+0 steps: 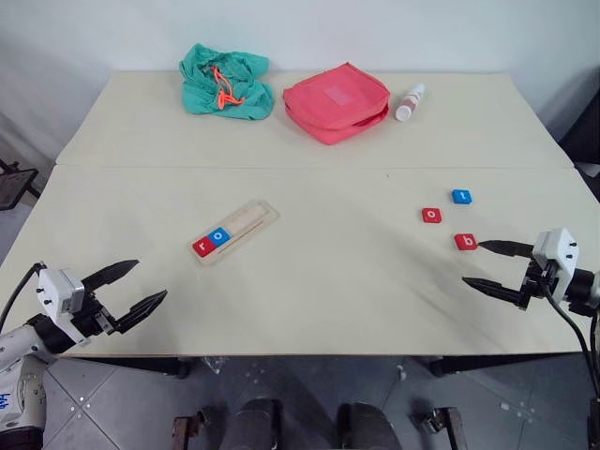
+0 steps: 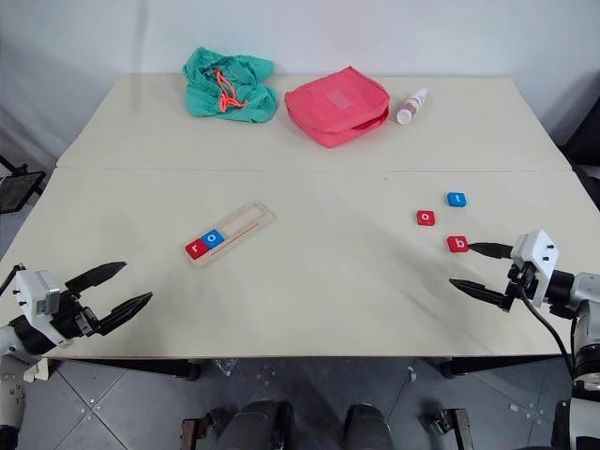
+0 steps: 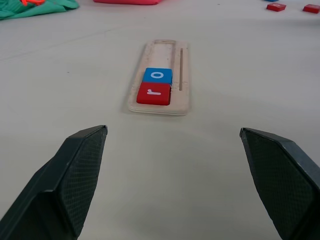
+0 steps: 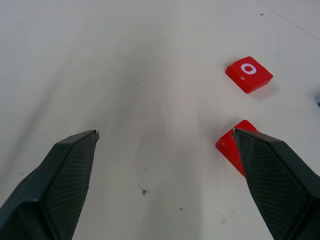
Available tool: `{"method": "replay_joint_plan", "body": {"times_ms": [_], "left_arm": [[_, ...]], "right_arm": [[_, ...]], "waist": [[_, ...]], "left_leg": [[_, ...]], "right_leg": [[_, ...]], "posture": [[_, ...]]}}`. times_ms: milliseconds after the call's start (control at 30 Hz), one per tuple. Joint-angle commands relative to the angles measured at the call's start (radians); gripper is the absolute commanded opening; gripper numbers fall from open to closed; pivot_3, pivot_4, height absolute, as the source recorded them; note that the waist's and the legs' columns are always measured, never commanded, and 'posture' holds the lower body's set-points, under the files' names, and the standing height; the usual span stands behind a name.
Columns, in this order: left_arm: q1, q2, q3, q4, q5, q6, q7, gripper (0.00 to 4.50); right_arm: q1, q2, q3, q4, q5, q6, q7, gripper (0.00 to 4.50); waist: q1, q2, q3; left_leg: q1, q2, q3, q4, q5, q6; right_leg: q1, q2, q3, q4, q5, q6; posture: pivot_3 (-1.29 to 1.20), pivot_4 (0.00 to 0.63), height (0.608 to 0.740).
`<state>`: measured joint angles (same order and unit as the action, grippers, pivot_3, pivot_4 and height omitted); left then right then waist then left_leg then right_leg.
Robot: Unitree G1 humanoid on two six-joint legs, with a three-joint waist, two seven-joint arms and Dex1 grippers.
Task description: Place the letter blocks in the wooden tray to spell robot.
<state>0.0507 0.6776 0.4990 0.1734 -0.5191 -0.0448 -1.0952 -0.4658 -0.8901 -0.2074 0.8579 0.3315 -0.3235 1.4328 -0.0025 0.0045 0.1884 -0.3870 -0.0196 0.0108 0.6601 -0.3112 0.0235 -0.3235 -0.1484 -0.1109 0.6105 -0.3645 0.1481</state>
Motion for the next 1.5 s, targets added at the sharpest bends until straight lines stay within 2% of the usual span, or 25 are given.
{"method": "replay_joint_plan", "body": {"times_ms": [33, 333, 500, 733, 900, 1167, 1500], "left_arm": [[-0.005, 0.014, 0.009, -0.025, -0.017, -0.004, -0.004, 4.5], [0.049, 0.014, 0.013, -0.107, 0.011, 0.053, 0.11, 4.5], [0.109, 0.027, 0.002, -0.186, -0.013, 0.189, 0.144, 4.5], [-0.004, 0.07, -0.087, -0.168, 0.06, 0.28, 0.197, 4.5], [-0.154, 0.079, -0.169, -0.093, 0.107, 0.31, 0.22, 4.5], [-0.363, 0.074, -0.3, 0.097, 0.205, 0.254, 0.185, 4.5], [-0.496, 0.043, -0.387, 0.246, 0.266, 0.209, 0.139, 4.5]], "right_arm": [[-0.014, 0.006, -0.014, -0.023, 0.003, -0.002, -0.004, 4.46], [0.015, 0.037, -0.009, -0.159, 0.023, 0.048, -0.019, 4.46], [0.003, 0.067, 0.01, -0.262, 0.023, 0.086, -0.035, 4.46], [-0.009, 0.089, 0.029, -0.409, 0.04, 0.16, -0.056, 4.46], [0.0, 0.103, 0.039, -0.489, 0.039, 0.18, -0.075, 4.46], [0.075, 0.111, 0.03, -0.645, 0.062, 0.234, -0.117, 4.46], [0.156, 0.108, 0.013, -0.726, 0.08, 0.252, -0.162, 4.46]], "waist": [[0.0, 0.0, 0.0], [-0.001, 0.0, 0.0], [0.0, 0.0, 0.0], [0.009, 0.001, 0.0], [0.006, 0.001, 0.0], [0.003, 0.001, 0.0], [0.003, 0.0, 0.0]], "left_leg": [[0.0, 0.0, 0.0, 0.0, 0.0, 0.0], [0.0, 0.0, 0.0, 0.0, 0.0, 0.0], [0.0, 0.0, 0.0, 0.0, 0.0, 0.0], [0.0, 0.0, -0.002, 0.003, 0.0, 0.0], [-0.001, -0.001, -0.002, 0.002, 0.0, 0.0], [-0.001, -0.001, -0.002, 0.002, 0.0, 0.0], [0.0, -0.002, -0.002, 0.003, 0.0, 0.0]], "right_leg": [[0.0, 0.0, 0.0, 0.0, 0.0, 0.0], [0.0, 0.0, 0.0, 0.0, 0.0, 0.0], [0.0, 0.0, 0.001, 0.0, 0.0, 0.0], [0.0, 0.0, 0.001, 0.002, 0.0, 0.0], [0.0, 0.0, 0.0, 0.002, 0.0, 0.0], [-0.003, 0.0, 0.0, 0.008, 0.0, 0.0], [-0.003, 0.0, -0.001, 0.01, 0.0, 0.0]], "posture": [[0.0, 0.15, 0.74], [0.0, 0.15, 0.74], [0.0, 0.15, 0.74], [0.0, 0.15, 0.74], [0.0, 0.15, 0.74], [0.0, 0.15, 0.74], [0.0, 0.15, 0.74]]}}
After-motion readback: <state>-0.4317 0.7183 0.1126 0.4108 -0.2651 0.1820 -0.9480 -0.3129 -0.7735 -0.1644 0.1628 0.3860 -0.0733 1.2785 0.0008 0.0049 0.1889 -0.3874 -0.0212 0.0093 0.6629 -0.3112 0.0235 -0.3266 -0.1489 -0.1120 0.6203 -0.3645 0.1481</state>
